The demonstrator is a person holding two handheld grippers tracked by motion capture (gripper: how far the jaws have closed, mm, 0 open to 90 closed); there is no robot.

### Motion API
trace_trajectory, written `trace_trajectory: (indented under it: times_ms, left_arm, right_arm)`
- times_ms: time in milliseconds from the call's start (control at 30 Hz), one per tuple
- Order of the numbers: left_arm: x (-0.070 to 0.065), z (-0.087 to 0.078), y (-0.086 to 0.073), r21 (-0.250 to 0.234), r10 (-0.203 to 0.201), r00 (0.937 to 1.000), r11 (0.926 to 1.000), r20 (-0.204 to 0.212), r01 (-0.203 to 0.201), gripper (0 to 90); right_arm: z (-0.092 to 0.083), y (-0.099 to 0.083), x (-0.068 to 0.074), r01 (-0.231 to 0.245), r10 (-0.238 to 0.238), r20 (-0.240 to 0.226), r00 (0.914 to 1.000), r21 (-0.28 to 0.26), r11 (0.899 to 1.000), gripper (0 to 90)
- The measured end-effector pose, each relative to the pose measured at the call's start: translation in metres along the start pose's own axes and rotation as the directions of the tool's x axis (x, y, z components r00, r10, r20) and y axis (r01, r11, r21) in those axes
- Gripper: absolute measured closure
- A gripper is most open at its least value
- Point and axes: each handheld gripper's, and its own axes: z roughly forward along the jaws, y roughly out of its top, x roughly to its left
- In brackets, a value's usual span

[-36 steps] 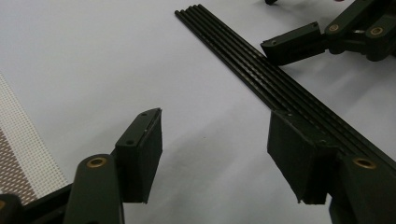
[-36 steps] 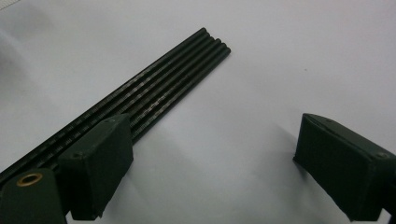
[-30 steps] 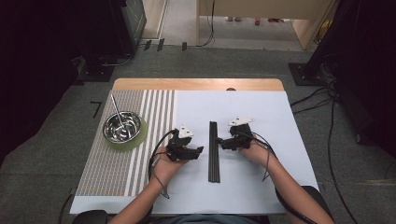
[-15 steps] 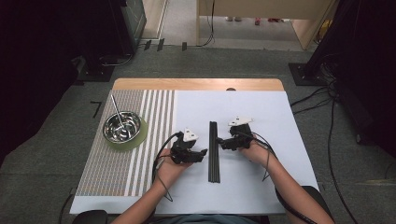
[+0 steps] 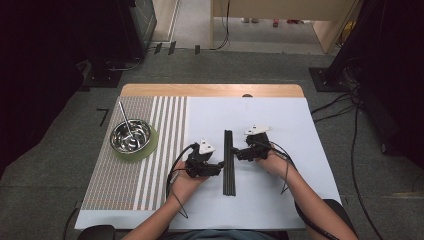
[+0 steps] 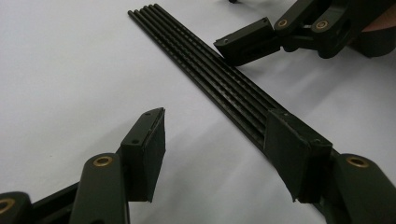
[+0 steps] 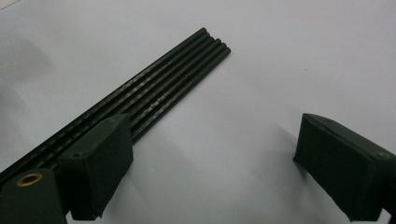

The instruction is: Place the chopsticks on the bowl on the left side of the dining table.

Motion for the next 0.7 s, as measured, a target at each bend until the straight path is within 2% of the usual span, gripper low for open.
trace_trajectory:
  times_ms: [500,700]
  left_arm:
    - [-0.012,0.006,-0.003,0.003,0.043,0.9991,0.9991,-0.003,-0.043,39.3]
    - [-0.013,0.008,-0.005,0.009,0.039,0.9992,0.9992,-0.005,-0.039,39.5]
  right_arm:
    - [0.0,0.0,0.0,0.002,-0.002,0.0,1.0,0.0,1.0,11.0]
    - [0.0,0.0,0.0,0.002,-0.002,-0.001,1.0,-0.001,1.0,11.0]
